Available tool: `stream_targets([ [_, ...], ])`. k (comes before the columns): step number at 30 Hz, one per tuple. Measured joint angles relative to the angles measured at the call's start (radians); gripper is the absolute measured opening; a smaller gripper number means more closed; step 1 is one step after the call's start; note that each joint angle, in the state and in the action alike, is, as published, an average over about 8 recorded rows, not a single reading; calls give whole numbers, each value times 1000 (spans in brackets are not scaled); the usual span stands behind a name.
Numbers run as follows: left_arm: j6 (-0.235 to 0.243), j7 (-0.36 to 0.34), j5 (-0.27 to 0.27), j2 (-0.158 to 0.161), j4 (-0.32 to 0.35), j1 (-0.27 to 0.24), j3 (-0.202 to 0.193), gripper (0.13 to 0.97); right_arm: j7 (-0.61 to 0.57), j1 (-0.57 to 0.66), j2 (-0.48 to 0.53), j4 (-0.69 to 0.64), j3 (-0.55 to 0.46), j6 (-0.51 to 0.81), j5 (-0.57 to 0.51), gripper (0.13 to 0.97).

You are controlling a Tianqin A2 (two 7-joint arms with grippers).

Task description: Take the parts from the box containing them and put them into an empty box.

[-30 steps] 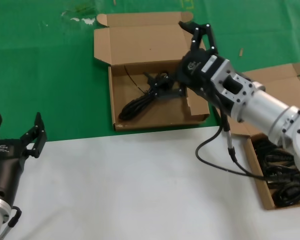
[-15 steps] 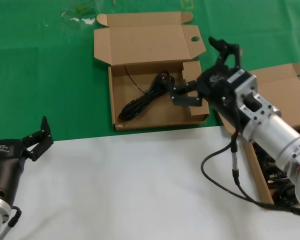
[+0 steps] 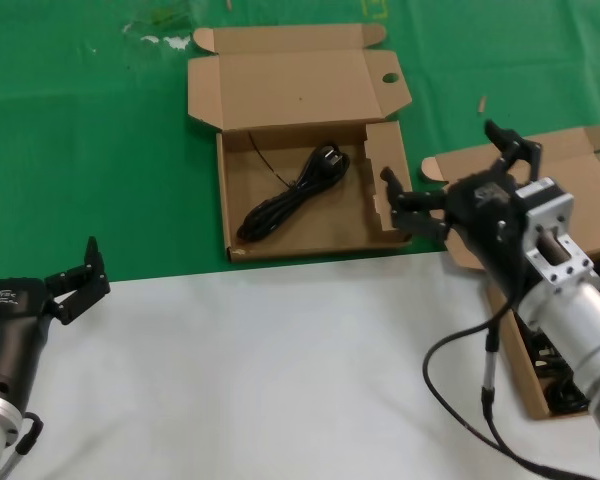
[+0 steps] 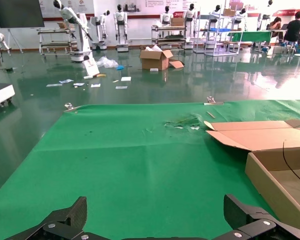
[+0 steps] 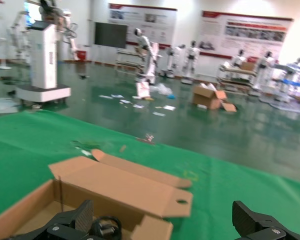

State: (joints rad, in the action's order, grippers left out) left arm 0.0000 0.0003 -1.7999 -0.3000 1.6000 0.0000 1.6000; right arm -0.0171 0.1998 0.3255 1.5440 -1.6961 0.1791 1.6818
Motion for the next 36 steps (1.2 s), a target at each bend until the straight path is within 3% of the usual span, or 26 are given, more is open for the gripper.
stream_targets([
  [16,0,0,0,0,0,0,0,966,14,-161,-21,45,78,-145,96,966],
  [36,0,0,0,0,0,0,0,966,15,-172,-22,48,83,-154,102,966],
])
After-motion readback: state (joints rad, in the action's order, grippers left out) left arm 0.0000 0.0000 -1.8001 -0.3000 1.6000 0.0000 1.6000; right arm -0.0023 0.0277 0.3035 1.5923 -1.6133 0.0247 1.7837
